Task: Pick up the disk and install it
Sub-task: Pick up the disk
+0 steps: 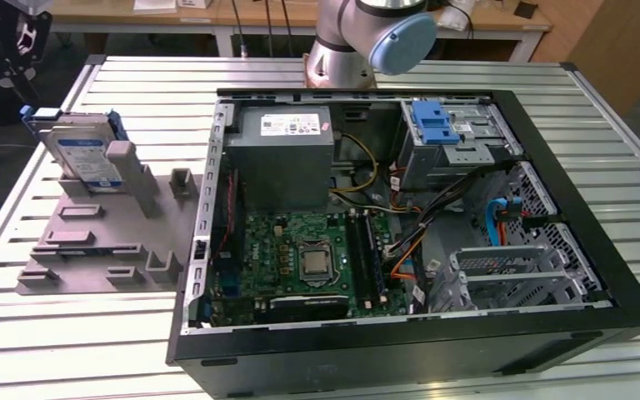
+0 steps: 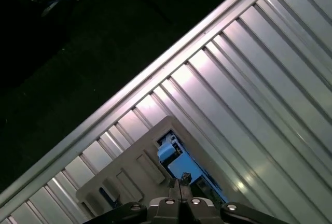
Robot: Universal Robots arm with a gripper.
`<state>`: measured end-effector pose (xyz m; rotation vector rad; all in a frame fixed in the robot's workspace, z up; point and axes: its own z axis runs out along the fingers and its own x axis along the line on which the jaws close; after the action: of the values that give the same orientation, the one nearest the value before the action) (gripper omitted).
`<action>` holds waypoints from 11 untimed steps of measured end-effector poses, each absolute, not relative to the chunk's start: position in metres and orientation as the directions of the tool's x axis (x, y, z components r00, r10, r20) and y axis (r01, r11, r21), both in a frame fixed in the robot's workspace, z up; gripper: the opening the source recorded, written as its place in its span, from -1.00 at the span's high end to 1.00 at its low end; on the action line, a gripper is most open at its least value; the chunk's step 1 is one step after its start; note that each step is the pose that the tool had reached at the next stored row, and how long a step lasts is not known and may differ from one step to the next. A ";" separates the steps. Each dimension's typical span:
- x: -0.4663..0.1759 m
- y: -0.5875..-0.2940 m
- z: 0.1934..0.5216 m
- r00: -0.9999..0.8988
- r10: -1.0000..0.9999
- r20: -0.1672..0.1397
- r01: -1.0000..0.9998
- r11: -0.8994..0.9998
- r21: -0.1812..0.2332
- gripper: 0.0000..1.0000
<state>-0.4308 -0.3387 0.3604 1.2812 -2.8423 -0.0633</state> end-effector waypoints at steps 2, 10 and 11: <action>-0.431 -0.339 0.360 -0.638 -0.770 0.004 -0.769 0.637 0.047 0.79; -0.431 -0.339 0.360 -0.535 -0.845 0.000 -0.844 0.534 0.046 0.79; -0.431 -0.339 0.360 -0.523 -0.852 0.000 -0.851 0.523 0.046 0.79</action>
<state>-0.4307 -0.3387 0.3600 1.5228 -2.7220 -0.0626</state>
